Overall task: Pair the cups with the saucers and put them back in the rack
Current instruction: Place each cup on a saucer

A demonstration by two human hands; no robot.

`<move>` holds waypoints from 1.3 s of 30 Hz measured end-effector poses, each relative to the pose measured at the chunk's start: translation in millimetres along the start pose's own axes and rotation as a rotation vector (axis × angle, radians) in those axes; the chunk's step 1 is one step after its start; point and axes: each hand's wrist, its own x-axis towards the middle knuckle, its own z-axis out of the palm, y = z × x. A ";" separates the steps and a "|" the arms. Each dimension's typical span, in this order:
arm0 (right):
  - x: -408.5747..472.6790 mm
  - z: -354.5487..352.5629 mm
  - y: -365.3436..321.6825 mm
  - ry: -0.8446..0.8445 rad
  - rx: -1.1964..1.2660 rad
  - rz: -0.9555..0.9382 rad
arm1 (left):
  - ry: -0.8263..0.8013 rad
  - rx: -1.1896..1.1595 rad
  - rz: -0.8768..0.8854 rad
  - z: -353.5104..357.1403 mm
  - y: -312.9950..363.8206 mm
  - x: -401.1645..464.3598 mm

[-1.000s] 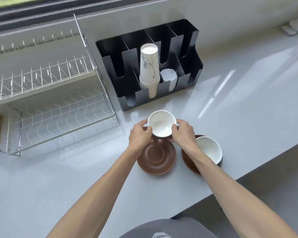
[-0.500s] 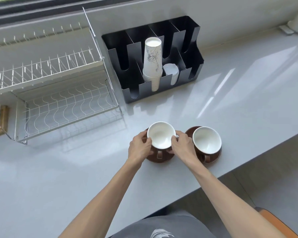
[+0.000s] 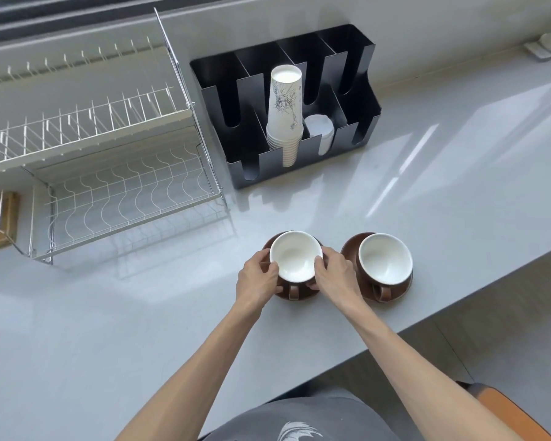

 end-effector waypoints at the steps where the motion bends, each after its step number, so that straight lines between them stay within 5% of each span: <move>1: -0.3 -0.2 -1.1 0.002 0.000 0.001 | 0.000 -0.001 0.002 -0.5 -0.2 0.8; 17: -4.3 -16.1 3.3 -0.081 -0.017 -0.035 | -0.052 0.003 0.006 -6.9 -3.5 1.3; 27: 3.8 -27.4 -4.0 0.022 -0.138 -0.097 | 0.051 0.066 0.043 -14.7 -5.6 5.6; 39: 16.6 -33.4 -6.3 -0.201 -0.124 -0.068 | -0.049 -0.116 -0.115 -13.3 -9.3 20.0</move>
